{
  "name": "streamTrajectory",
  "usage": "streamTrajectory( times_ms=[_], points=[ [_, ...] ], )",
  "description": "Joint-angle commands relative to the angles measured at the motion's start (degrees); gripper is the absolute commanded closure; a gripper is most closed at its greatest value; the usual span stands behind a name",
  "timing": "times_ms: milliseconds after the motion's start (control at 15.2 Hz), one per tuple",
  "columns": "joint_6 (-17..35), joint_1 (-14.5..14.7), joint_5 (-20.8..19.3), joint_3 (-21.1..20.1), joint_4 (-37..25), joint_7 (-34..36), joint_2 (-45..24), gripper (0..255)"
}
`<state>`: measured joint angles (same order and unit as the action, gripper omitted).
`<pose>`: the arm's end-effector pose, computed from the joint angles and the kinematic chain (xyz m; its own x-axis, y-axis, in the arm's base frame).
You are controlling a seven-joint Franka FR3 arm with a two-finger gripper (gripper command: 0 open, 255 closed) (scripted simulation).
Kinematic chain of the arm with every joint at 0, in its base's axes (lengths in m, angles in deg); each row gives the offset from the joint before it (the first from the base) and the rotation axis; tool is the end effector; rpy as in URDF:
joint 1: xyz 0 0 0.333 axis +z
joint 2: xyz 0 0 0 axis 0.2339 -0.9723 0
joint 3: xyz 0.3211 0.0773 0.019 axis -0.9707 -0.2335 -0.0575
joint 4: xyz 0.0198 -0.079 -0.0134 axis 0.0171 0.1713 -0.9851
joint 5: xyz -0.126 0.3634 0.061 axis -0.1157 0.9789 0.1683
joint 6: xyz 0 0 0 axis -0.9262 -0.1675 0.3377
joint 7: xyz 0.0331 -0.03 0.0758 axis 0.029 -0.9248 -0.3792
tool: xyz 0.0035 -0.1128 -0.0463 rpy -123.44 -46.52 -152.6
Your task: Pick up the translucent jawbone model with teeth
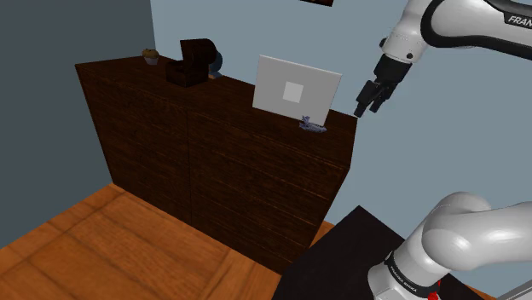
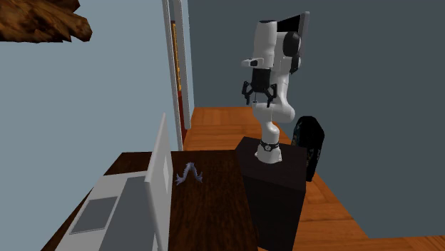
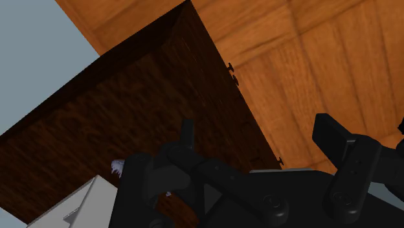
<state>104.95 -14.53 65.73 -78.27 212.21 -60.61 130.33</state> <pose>0.3038 -0.0272 0.6265 0.9946 -0.0344 0.0983 -0.0355 -0.9993 0.0096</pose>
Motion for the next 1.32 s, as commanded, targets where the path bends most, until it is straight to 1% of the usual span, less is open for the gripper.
streamTrajectory(
  times_ms=[0, 330, 594, 990, 1254],
  points=[
    [0.0, 0.0, 0.0, 0.0, 0.0, 0.0, 0.0, 0],
    [2.2, -0.7, 0.0, 4.4, -5.5, -3.4, -11.6, 0],
    [3.0, -1.2, 0.9, 7.8, -11.1, -6.4, -21.2, 0],
    [2.5, -2.3, 3.8, 12.1, -21.4, -11.3, -36.3, 0],
    [0.8, -3.8, 6.7, 14.2, -29.7, -14.6, -46.9, 0]
  ],
)
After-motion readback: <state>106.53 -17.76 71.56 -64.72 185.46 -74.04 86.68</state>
